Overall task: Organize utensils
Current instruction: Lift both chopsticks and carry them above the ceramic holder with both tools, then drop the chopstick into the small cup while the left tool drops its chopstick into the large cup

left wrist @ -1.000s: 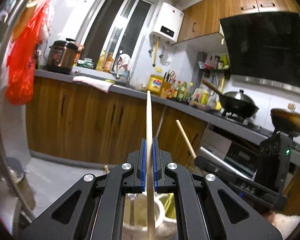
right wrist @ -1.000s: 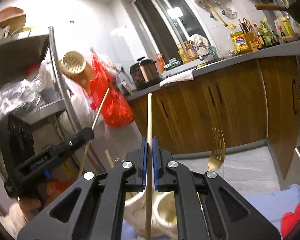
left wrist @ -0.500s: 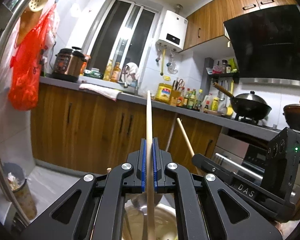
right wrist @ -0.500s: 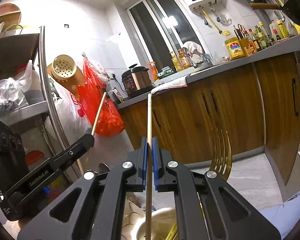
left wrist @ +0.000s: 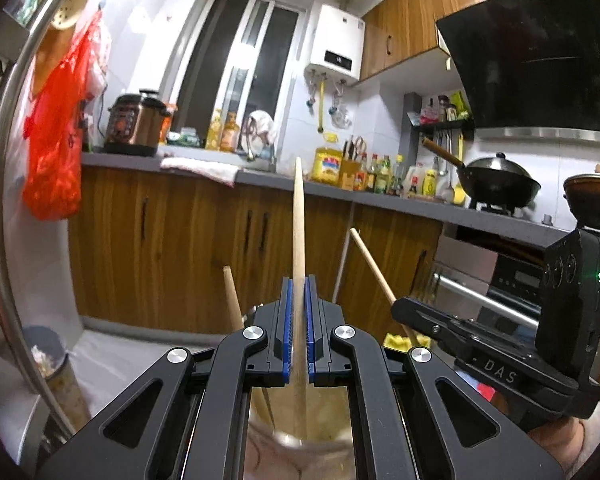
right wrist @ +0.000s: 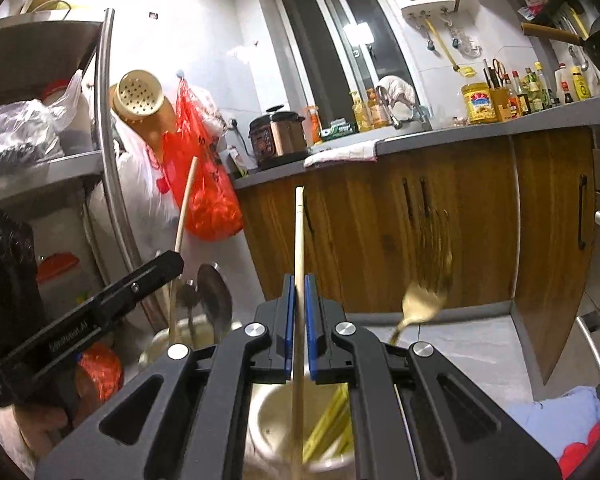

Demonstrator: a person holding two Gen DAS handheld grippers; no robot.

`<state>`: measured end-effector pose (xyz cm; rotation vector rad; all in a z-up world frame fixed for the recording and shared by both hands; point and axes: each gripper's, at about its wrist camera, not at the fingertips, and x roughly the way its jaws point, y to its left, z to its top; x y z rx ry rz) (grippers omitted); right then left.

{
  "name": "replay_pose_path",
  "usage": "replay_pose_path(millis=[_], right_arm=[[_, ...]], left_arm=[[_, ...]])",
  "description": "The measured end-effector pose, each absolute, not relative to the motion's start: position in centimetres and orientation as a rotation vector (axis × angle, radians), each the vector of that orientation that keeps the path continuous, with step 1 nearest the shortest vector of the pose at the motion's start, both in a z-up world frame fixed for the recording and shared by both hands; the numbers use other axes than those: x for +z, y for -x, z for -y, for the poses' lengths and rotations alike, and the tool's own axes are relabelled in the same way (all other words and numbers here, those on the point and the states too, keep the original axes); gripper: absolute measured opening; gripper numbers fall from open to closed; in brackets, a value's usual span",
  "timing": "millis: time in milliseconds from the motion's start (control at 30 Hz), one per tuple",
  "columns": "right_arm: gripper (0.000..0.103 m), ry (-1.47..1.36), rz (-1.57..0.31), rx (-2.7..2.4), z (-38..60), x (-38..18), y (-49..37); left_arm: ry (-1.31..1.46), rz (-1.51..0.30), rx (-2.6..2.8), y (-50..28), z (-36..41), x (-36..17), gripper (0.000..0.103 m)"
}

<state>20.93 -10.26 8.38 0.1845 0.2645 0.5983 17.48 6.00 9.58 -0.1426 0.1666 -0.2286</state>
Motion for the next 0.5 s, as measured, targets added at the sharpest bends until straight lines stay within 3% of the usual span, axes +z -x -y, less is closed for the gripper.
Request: replay_pose_path(millis=[500], right_arm=[[0.005, -0.232, -0.205, 0.552, 8.9, 9.0, -23.5]], left_arm=[[0.183, -0.195, -0.227, -17.7, -6.5, 9.4, 0.006]])
